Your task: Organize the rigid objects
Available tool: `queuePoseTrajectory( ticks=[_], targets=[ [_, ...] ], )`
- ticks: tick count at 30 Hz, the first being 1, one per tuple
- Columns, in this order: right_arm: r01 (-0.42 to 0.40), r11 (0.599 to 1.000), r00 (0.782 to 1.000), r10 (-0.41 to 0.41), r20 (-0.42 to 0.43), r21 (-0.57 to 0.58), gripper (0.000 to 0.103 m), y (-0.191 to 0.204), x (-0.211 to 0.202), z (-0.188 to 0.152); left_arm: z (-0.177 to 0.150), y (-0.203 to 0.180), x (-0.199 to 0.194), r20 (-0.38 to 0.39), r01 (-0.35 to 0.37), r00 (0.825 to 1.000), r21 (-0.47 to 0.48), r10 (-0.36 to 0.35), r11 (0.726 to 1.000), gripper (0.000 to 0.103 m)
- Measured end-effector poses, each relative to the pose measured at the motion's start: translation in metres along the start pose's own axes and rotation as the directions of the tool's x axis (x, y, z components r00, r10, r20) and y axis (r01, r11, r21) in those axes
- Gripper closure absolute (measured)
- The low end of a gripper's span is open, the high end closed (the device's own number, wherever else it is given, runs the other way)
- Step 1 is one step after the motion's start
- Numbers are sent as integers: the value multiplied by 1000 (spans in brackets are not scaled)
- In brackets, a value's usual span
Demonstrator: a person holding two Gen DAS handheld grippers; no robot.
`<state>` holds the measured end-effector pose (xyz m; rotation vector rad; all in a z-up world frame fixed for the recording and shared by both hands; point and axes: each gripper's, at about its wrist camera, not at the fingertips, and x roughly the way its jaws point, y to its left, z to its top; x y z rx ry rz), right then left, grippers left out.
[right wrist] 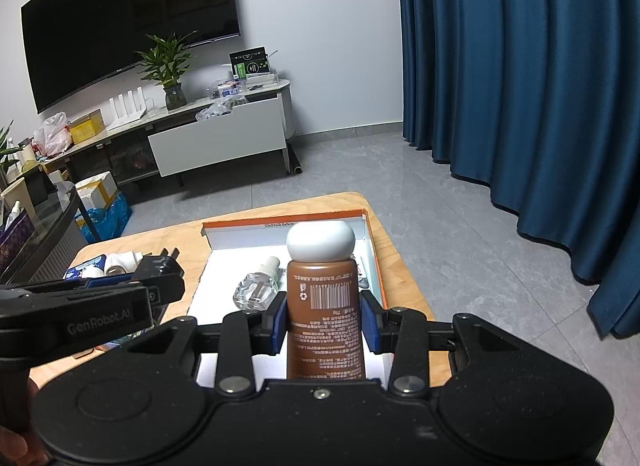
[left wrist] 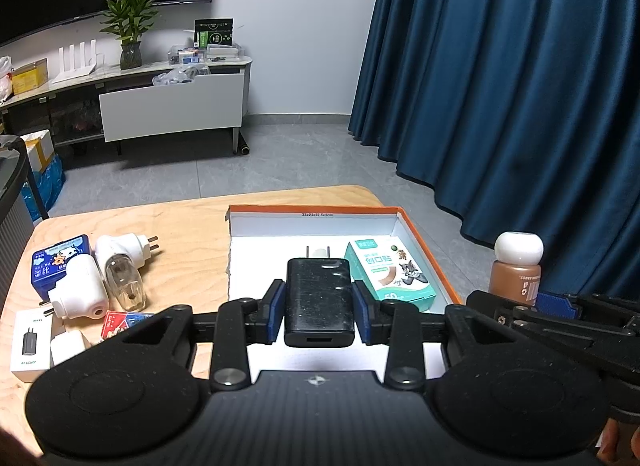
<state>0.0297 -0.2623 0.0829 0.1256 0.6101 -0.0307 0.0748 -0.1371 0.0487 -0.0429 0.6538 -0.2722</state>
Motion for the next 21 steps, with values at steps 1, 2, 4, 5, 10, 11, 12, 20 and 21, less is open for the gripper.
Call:
queuePoseTrajectory(
  ticks=[1,2,4,5,10,11,12,20,21],
  targets=[
    [0,1000,1000,0,-1,0,57,-1,-1,-1,0,0,0,0,-1,1000,0,1,1000,67],
    [0,1000,1000,0,-2,-1,57,-2,-2,-2,0,0,0,0,-1,1000,-1,1,1000,67],
    [0,1000,1000,0,-2,0,57,-1,-1,-1,-1,1,1,-1,-1,1000,-1,1,1000,67],
    [0,1000,1000,0,-2,0,57,-1,-1,-1,-2,1,1,-2,-2,1000,-2,2,1000,67],
    [-1,1000,1000,1,-9,-2,57,-2,-3,-4,-2,2,2,-3,-3,1000,-5,3,1000,67],
    [-1,1000,1000,1,-10,-2,57,-3,-3,-5,-2,2,2,-3,-2,1000,-5,2,1000,67],
    [-1,1000,1000,1,-10,-2,57,-3,-3,-5,-2,2,2,-3,-2,1000,-5,2,1000,67],
    [-1,1000,1000,1,-12,-2,57,-2,-3,-5,-2,1,3,-8,-5,1000,-8,5,1000,67],
    [-1,1000,1000,1,-13,-2,57,-2,-3,-6,-2,1,4,-9,-5,1000,-8,5,1000,67]
  ],
)
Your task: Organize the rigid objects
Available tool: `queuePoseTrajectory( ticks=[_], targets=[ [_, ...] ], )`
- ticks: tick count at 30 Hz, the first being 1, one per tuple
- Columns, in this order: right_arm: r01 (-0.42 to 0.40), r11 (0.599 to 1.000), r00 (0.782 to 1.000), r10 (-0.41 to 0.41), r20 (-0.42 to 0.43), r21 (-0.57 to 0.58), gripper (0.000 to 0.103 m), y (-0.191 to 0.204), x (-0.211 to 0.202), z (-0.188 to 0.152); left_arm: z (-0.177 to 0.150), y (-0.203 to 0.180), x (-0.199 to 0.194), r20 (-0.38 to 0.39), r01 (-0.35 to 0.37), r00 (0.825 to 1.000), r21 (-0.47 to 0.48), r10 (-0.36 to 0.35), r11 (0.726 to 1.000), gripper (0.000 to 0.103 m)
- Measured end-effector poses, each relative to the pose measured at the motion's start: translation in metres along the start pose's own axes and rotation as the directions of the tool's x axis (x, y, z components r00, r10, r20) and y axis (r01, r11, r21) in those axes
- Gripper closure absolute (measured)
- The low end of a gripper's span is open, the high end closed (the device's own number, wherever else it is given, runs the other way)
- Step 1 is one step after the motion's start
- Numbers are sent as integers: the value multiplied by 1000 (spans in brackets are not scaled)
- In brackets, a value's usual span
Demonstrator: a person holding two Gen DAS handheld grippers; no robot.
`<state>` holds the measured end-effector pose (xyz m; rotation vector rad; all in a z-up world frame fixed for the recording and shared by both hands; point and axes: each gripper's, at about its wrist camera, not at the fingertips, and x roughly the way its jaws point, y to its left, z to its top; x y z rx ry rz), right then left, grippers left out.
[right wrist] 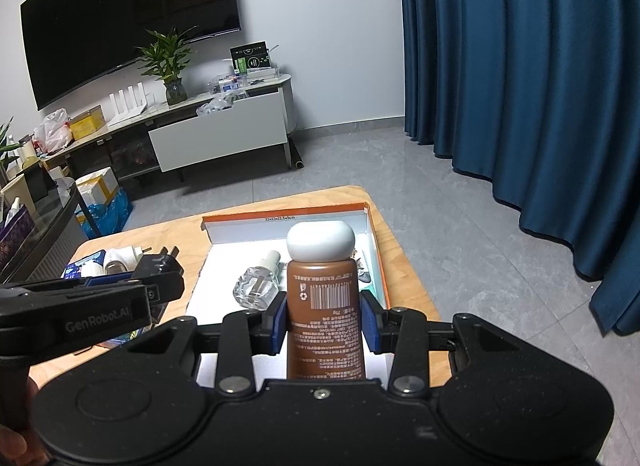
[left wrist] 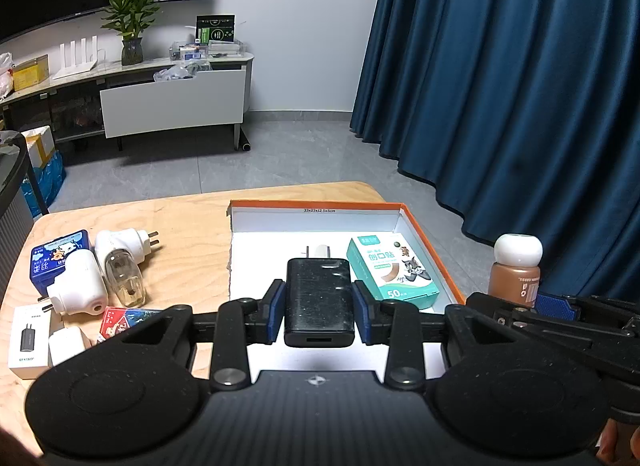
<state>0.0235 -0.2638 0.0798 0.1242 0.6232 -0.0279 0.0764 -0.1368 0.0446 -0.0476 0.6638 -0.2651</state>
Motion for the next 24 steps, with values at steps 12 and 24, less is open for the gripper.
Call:
queuePoseTrajectory(
  ticks=[12,24],
  targets=[
    [-5,1000,1000,5,-11,0,57,0,-3,-5,-1,-1,1,-5,0,1000,-2,0,1000,67],
    [-4,1000,1000,4,-24,-3,57,4,1,-2,-4,1,2,-12,-2,1000,-9,2,1000,67]
  ],
)
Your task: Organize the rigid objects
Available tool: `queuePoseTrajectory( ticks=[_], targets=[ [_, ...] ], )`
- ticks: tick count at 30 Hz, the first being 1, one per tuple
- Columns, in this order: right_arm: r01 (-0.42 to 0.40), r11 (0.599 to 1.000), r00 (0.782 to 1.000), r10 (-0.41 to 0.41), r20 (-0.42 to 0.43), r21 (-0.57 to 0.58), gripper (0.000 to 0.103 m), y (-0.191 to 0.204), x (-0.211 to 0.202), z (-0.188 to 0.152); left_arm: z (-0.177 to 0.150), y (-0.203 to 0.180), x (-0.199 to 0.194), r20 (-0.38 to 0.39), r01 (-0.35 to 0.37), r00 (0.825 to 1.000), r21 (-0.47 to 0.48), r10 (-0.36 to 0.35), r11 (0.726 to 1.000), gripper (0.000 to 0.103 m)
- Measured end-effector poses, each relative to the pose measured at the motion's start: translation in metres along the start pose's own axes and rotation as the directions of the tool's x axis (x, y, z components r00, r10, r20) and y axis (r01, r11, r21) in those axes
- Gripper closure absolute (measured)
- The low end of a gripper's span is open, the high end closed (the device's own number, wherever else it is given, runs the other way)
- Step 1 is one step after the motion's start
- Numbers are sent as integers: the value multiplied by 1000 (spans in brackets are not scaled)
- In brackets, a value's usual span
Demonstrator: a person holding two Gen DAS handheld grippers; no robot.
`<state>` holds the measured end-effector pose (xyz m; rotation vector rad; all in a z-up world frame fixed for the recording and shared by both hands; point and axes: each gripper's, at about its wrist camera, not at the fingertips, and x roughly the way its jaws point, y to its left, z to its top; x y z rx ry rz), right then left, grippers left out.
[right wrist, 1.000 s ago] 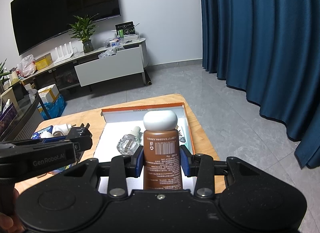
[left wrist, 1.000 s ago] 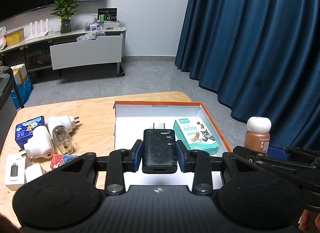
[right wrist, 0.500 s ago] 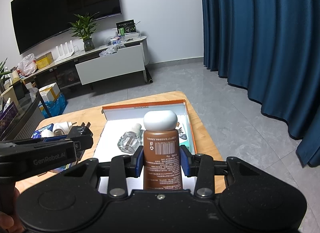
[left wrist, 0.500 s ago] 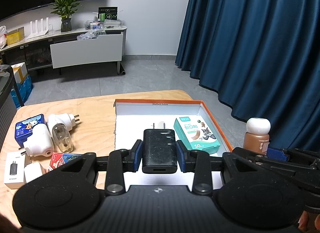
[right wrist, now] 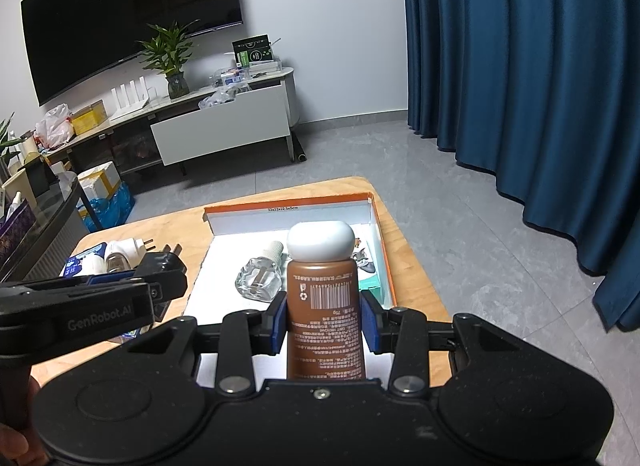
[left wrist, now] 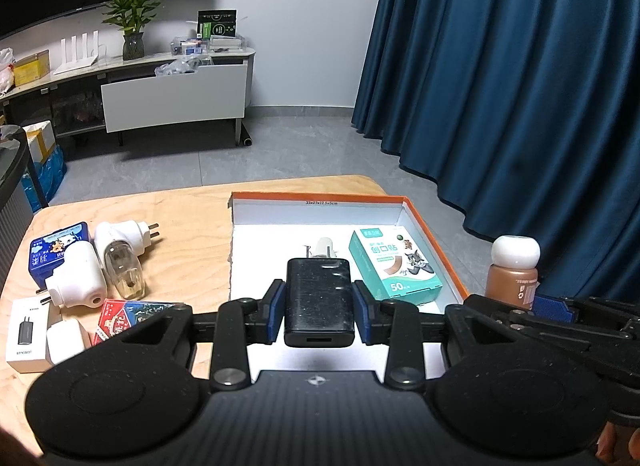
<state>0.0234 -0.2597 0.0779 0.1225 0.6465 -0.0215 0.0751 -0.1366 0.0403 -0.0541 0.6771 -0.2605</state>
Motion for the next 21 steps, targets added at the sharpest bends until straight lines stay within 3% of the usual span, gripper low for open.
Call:
queuePoseTrajectory(
  ticks=[21],
  targets=[
    [1,1000,1000,-1,-11,-3,57,3,6,1,-1,0,0,-2,-1,1000,-4,1,1000,67]
  ],
)
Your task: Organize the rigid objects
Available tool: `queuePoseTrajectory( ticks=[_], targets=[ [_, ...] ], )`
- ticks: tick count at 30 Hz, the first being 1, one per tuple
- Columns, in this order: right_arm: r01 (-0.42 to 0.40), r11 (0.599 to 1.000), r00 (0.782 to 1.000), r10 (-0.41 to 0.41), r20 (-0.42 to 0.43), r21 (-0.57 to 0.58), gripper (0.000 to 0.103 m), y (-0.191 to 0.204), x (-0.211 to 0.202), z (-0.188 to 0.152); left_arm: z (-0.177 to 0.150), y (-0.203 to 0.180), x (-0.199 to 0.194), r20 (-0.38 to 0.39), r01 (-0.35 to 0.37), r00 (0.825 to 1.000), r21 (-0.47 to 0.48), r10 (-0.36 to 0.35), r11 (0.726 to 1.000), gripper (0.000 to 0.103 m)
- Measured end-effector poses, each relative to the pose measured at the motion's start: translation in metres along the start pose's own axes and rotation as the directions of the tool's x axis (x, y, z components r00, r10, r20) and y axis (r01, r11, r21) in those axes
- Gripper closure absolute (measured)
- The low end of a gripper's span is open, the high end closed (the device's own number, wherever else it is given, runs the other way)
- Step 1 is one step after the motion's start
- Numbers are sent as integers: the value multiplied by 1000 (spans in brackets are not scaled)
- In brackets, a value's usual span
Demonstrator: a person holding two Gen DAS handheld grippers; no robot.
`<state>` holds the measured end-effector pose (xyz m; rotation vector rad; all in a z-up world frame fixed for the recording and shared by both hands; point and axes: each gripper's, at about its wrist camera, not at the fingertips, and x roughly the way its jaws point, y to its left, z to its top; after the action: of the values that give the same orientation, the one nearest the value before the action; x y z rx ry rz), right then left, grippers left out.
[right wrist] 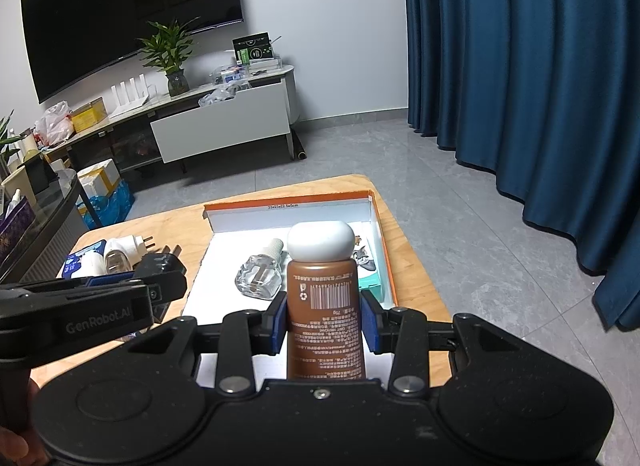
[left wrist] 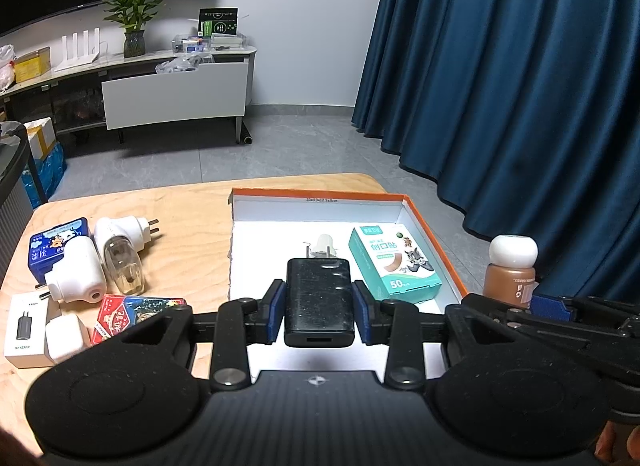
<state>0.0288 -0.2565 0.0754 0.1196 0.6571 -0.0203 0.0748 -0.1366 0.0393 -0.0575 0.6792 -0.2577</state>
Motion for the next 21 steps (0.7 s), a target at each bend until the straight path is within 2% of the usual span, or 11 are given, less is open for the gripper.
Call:
queuePoseTrajectory(
  ticks=[21],
  targets=[
    [1,1000,1000,-2,-24,-11,57,3,7,4,-4,1,1,-6,1,1000,-4,-1,1000,67]
  ],
)
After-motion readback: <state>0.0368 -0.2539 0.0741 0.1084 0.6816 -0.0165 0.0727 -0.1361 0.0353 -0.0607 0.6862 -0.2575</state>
